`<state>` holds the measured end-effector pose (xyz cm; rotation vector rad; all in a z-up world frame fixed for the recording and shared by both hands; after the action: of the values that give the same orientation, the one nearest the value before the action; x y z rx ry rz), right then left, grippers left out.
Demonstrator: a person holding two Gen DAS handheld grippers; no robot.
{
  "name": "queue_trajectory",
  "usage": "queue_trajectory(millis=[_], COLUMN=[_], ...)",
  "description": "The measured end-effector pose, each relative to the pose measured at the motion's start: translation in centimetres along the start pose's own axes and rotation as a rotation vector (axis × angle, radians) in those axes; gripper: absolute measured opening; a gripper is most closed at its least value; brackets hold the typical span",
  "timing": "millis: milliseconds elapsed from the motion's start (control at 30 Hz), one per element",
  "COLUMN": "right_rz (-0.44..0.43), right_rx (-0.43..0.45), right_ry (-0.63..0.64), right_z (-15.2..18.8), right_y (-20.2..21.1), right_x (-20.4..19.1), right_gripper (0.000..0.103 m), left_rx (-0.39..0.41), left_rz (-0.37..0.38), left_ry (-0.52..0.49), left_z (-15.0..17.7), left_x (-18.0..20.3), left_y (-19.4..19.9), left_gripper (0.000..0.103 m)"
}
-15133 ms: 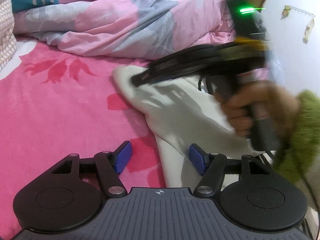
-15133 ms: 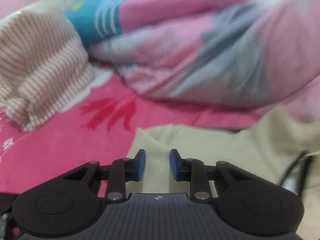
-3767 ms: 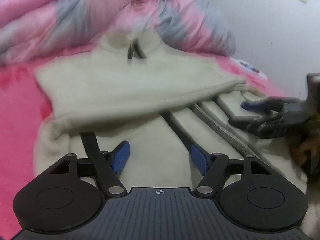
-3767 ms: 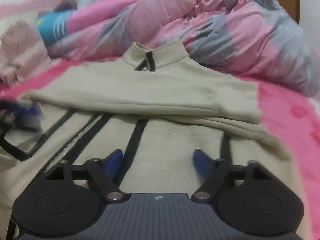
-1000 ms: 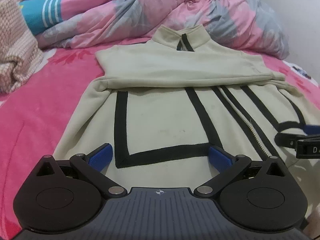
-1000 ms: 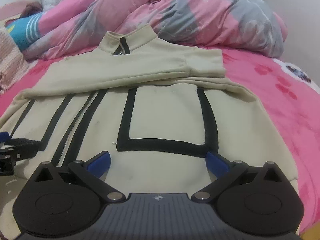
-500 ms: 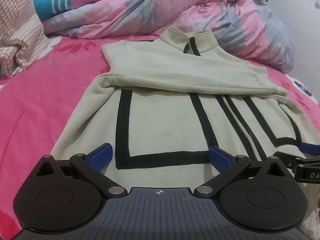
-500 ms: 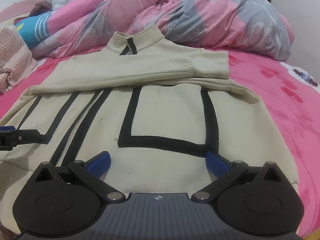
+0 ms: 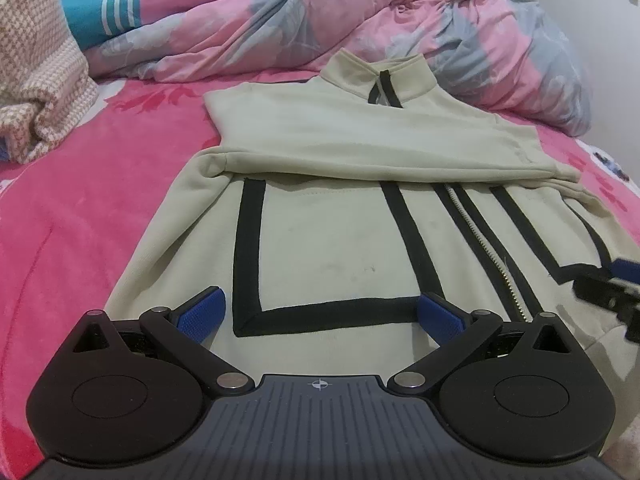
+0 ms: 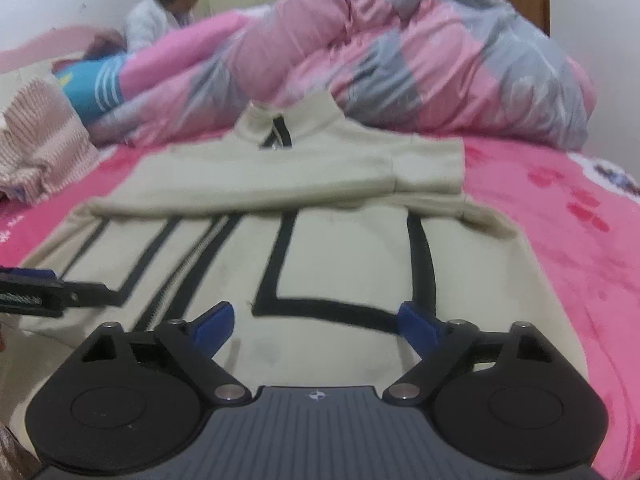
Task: Fold clothes
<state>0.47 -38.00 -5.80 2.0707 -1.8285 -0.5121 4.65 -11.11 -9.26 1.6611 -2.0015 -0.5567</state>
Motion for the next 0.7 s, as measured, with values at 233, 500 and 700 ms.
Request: queue_trajectory(millis=[233,500,700], right_rz=[-0.031,-0.025,0.001], right_rx=[0.07,0.015,0.043], right_ry=[-0.008,0.055,0.061], right_z=[-1.2,0.9,-0.3], right_y=[0.0,-1.3,-0.3], right_x=[-0.7,-1.3,-1.2], right_gripper=[0.064,0.053,0.033], left_rx=[-0.006,-0.001,0.013], left_rz=[-0.013,-0.027,-0.03], left_ry=[-0.005,-0.011,-0.012], left_z=[0.0,0.1,0.2], left_x=[0.2,0.3,0.3], left_y=[-0.1,-0.1,-0.1], left_gripper=[0.103,0.103,0.103])
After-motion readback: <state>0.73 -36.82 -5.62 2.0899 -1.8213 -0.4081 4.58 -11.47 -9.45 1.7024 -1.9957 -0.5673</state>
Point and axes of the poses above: each gripper's, at about its wrist camera, not at the fingertips, and y roughly against the way its jaws point, x to its right, z to its underside, the point moved 8 cm from there along -y, roughly the way its jaws point, and after that the axes turned 7 degrees about x, right-handed, at the moved point
